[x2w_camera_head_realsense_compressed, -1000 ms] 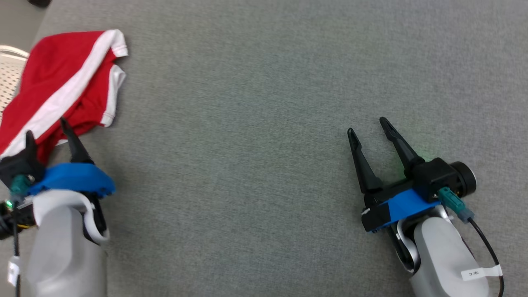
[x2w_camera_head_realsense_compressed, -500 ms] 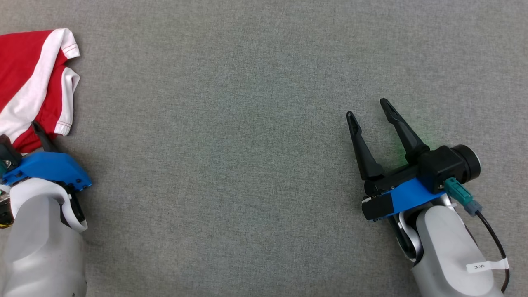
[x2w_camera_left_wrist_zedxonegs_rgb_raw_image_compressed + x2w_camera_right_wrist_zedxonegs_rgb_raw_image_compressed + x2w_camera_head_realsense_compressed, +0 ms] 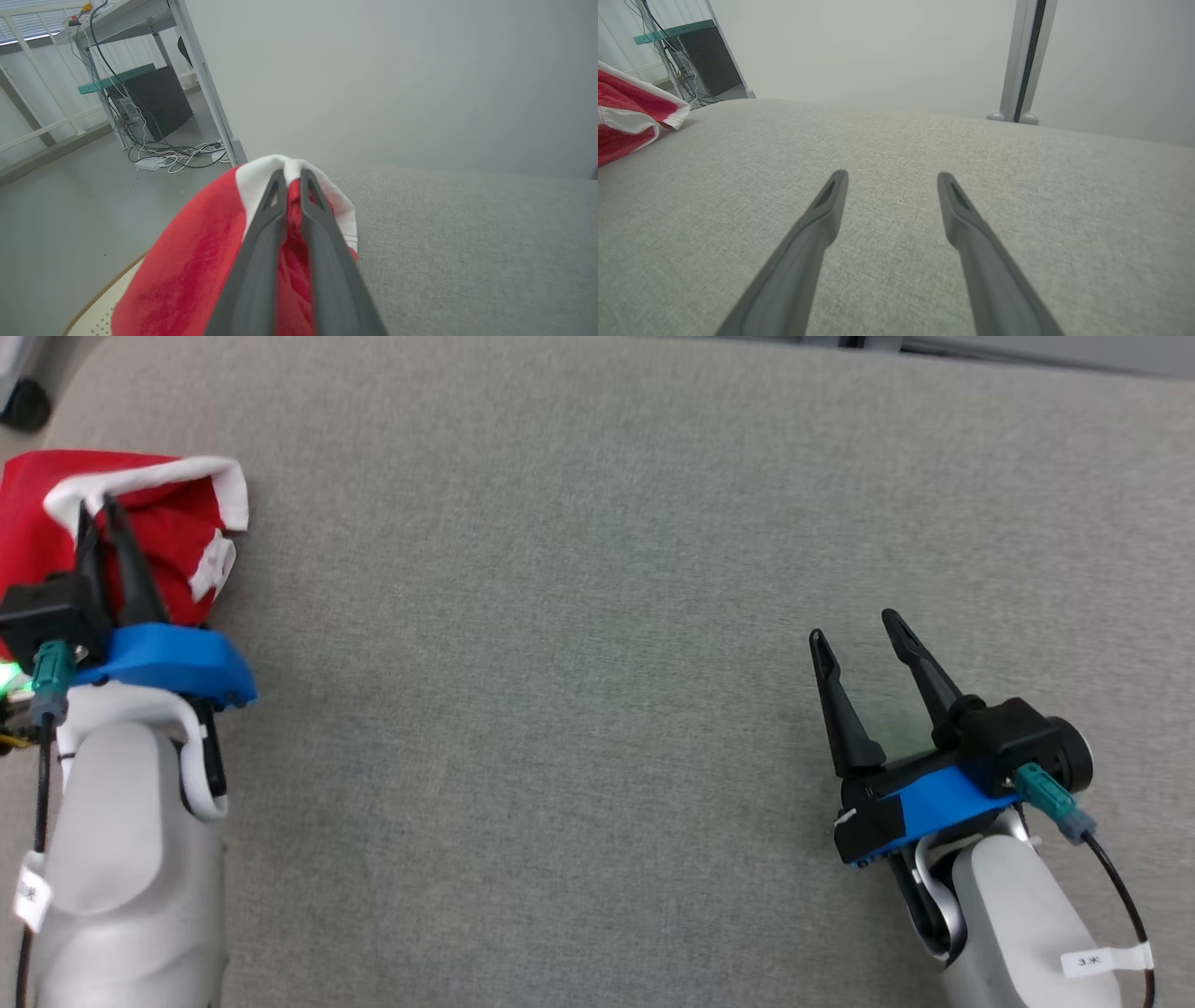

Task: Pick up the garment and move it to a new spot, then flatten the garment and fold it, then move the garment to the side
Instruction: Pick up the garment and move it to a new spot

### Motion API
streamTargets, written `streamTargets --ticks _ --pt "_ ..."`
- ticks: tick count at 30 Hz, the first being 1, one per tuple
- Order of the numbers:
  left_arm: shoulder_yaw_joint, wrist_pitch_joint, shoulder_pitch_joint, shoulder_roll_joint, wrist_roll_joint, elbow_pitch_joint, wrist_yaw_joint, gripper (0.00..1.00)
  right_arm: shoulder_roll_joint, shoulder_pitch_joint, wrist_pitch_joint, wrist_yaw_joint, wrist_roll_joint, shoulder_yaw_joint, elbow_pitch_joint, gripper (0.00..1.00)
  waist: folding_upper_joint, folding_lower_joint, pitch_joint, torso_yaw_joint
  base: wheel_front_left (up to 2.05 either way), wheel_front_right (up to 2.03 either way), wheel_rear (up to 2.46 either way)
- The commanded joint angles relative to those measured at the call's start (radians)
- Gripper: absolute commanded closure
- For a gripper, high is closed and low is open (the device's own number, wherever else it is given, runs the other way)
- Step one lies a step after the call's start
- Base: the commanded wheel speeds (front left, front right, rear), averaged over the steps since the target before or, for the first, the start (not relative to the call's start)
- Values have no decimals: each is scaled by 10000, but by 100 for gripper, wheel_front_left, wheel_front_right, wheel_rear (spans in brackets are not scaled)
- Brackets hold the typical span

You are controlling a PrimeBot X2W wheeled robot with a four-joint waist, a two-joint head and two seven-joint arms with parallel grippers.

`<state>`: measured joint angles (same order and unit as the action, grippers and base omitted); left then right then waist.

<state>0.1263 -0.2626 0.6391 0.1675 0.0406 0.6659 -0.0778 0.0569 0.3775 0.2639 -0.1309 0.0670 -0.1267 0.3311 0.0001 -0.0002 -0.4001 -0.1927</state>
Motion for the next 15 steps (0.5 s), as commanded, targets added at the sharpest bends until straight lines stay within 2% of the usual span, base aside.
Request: streamTargets --ticks 1,8,15 --pt "-212 -30 -83 -69 -158 -430 119 100 -33 -165 7 3 106 51 39 0 -1 2 391 292 0 0 0" --pt "-1300 -28 -211 -500 -480 -2230 687 100 -58 -443 7 3 758 67 159 0 -1 2 1309 1276 0 0 0" --pt "-2491 -28 -446 -977 -126 -2737 1477 100 -54 -731 7 3 1213 64 250 0 -1 2 1970 2578 0 0 0"
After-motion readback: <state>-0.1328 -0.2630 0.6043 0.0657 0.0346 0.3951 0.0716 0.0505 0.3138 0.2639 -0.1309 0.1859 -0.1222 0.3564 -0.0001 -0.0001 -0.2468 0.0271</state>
